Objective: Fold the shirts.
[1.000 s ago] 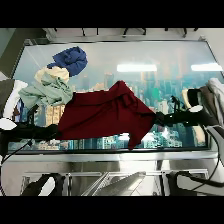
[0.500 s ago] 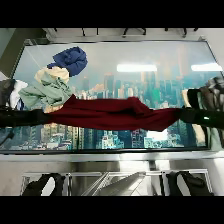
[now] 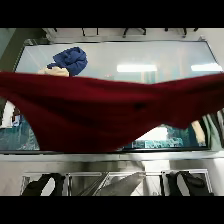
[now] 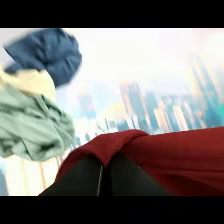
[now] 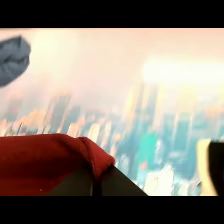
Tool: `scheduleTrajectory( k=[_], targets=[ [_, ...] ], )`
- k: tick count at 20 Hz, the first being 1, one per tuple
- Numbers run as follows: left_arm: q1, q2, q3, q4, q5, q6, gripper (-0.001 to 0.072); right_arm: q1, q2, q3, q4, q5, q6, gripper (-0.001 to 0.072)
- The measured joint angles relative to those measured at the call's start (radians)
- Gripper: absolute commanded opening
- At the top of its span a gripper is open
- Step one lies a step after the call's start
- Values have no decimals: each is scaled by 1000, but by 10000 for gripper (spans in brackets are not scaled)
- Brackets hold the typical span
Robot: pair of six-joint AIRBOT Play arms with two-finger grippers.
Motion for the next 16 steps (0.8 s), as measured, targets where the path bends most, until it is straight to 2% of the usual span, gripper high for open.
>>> scheduleTrajectory(
  k=[4,8,11,16],
  targets=[
    [-1,-77,238,4,-77,-29,13,0,-84,280,-49,47,0,30],
    [-4,-38,143,-66,-75,-33,12,2,-130,400,-70,74,-4,30],
    [-62,-12,60,-62,-68,-25,12,25,-150,428,-105,86,-12,30],
    [-305,-108,112,188,-117,-44,12,47,-192,426,-165,130,-12,30]
  ],
)
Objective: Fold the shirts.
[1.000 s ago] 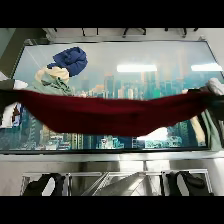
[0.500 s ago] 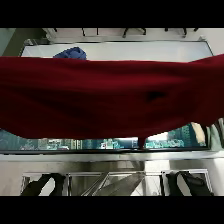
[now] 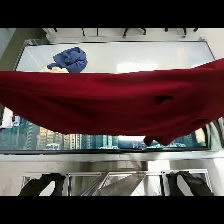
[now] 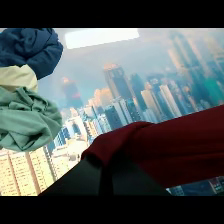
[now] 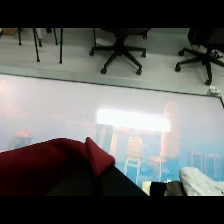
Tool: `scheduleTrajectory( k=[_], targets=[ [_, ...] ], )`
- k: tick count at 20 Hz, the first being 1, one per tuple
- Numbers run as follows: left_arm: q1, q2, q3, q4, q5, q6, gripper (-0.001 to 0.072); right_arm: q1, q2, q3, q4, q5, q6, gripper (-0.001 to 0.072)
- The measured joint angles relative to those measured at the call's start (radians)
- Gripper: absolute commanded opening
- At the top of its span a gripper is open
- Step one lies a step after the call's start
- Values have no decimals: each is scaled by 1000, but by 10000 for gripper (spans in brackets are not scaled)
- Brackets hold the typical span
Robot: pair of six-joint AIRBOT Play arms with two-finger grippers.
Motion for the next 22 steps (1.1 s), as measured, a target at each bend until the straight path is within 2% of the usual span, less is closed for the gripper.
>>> scheduleTrajectory(
  k=[4,7,12,16,22],
  targets=[
    [-188,-82,-143,199,1,6,12,3,-69,-101,-37,13,14,31],
    [-206,-171,-276,302,55,32,12,5,-163,-238,-32,-28,28,30],
    [-48,-379,-434,242,278,66,13,8,-374,-447,61,-264,33,31],
    [31,-574,-409,171,469,85,13,36,-565,-498,142,-467,-51,31],
    [38,-810,-222,134,538,108,13,91,-737,-515,208,-726,-117,31]
  ],
)
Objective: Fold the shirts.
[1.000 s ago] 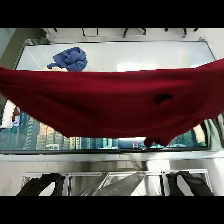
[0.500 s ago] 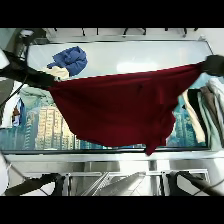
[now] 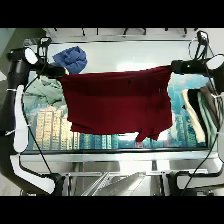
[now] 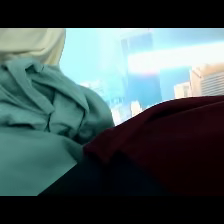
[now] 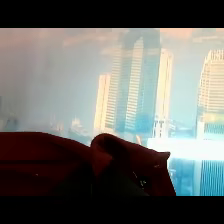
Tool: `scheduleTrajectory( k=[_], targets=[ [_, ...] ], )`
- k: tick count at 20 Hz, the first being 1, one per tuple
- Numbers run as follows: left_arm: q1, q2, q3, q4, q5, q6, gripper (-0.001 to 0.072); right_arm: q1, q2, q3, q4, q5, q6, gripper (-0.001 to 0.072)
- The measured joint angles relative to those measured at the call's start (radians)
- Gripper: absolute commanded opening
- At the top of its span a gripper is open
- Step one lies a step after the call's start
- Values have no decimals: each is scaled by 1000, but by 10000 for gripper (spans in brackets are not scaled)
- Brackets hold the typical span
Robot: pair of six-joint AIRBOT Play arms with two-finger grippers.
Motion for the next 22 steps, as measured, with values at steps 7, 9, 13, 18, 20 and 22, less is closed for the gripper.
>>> scheduleTrajectory(
  k=[7,9,13,18,20,22],
  targets=[
    [8,-68,-75,-10,-67,14,13,-10,-84,-2,-3,41,59,31],
    [8,-64,-142,-20,-77,14,13,-21,-109,-2,-27,90,95,31],
    [-10,-42,-259,-23,-61,18,13,-33,-162,-2,-53,190,154,31],
    [-34,-34,-343,-22,-53,18,13,-36,-212,-2,-66,281,215,32],
    [-38,-33,-356,-22,-51,13,16,-37,-219,-2,-68,298,225,64],
    [-39,-29,-363,-17,-51,10,531,-37,-222,-2,-68,317,231,710]
  ],
)
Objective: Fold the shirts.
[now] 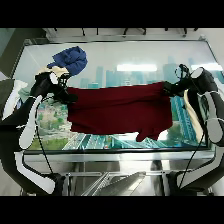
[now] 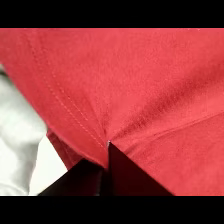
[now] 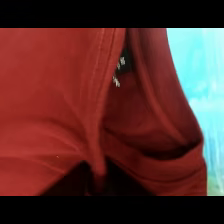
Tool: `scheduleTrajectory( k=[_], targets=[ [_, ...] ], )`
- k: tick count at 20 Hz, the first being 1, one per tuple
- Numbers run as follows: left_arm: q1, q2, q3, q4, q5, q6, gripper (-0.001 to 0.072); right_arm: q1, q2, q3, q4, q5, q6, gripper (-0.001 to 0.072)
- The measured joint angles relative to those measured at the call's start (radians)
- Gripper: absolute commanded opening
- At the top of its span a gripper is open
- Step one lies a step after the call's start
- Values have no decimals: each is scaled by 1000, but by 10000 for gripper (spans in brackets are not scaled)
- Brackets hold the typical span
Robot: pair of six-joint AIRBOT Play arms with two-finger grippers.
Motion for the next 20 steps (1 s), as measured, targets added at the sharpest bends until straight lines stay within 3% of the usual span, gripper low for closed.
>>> scheduleTrajectory(
  k=[1,9,12,16,17,18,20],
  targets=[
    [-1,4,-2,0,-2,0,681,0,0,1,0,7,2,700],
    [43,209,-116,-6,-76,-45,680,-43,98,23,1,209,-56,700],
    [98,362,-331,-63,-87,-23,661,-55,156,23,19,254,-86,699],
    [214,497,-621,-213,-43,89,659,-61,196,24,103,288,-105,699],
    [243,507,-669,-248,-26,120,640,-61,201,23,127,299,-107,698],
    [275,510,-710,-286,-7,155,522,-61,205,24,150,307,-108,698],
    [333,489,-758,-368,28,230,512,-61,212,23,188,337,-110,663]
  ],
)
